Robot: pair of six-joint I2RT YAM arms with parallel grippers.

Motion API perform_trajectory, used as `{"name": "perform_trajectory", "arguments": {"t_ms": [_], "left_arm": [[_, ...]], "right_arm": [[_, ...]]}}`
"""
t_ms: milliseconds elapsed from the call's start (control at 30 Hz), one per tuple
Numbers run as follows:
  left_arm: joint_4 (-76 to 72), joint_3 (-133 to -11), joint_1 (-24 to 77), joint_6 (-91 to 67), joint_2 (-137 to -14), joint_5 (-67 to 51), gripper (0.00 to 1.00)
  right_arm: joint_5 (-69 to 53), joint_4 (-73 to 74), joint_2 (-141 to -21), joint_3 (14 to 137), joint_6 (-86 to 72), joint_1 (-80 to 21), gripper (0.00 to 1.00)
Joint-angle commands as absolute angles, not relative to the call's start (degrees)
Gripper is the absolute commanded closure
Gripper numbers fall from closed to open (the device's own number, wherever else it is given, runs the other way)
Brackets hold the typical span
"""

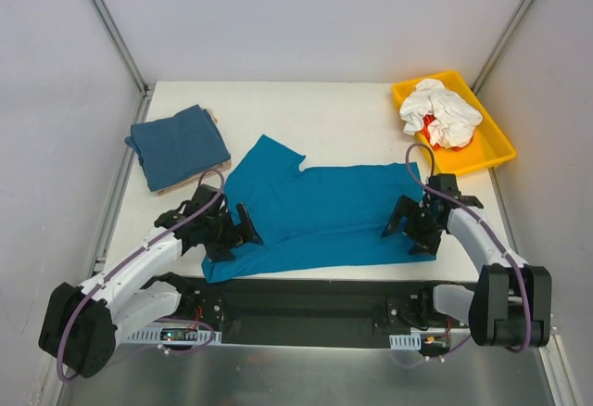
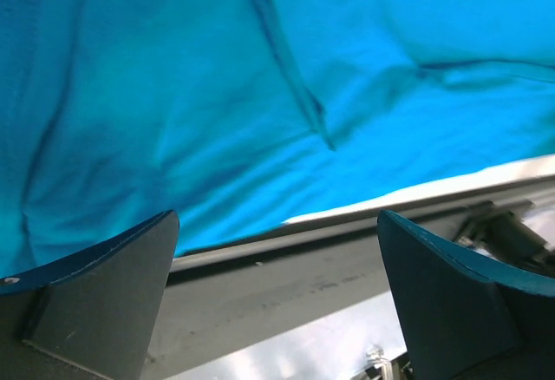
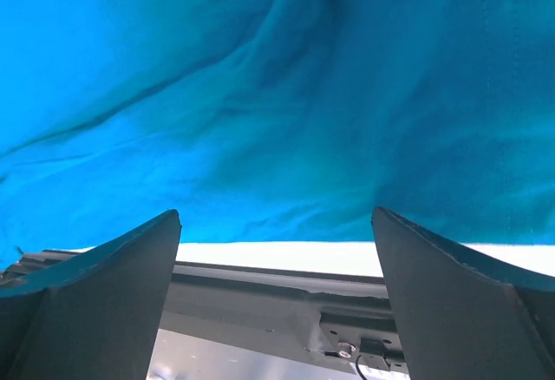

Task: Fold and stack the t-shirts
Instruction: Fold the flattened tshirt in 1/3 of the way

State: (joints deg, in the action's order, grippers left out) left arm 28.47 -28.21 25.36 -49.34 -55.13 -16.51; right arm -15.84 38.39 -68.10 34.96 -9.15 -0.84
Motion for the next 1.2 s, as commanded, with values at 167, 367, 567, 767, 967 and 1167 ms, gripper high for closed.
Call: {"name": "perform_trajectory", "arguments": {"t_ms": [167, 367, 567, 767, 967, 1167], "left_arm": [[30.32, -38.22, 29.08, -49.49, -61.41, -14.15, 0.01], [29.97, -42.27, 31.64, -47.55, -70.3, -12.22, 0.33], [28.92, -44.21, 31.82, -45.53, -76.89, -12.74, 0.55], [27.69, -45.18, 31.99, -45.09, -80.94, -12.48, 0.6], [26.37, -46.49, 32.08, -45.0, -84.45, -11.78, 0.71], [26.19, -47.55, 32.08, -44.82, -85.26, -10.81, 0.85]], "right_arm": [[-14.68, 42.54, -58.89, 39.37, -7.21, -0.79, 0.04], [-12.13, 43.77, -59.15, 39.99, -6.59, -0.79, 0.04], [-10.99, 43.68, -60.64, 40.25, -6.24, -0.88, 0.04], [-10.46, 43.33, -61.44, 40.52, -6.07, -0.79, 0.04], [-10.11, 43.16, -62.14, 40.78, -5.98, -0.79, 0.04], [-8.88, 43.07, -62.84, 41.04, -5.54, -0.7, 0.04]]}}
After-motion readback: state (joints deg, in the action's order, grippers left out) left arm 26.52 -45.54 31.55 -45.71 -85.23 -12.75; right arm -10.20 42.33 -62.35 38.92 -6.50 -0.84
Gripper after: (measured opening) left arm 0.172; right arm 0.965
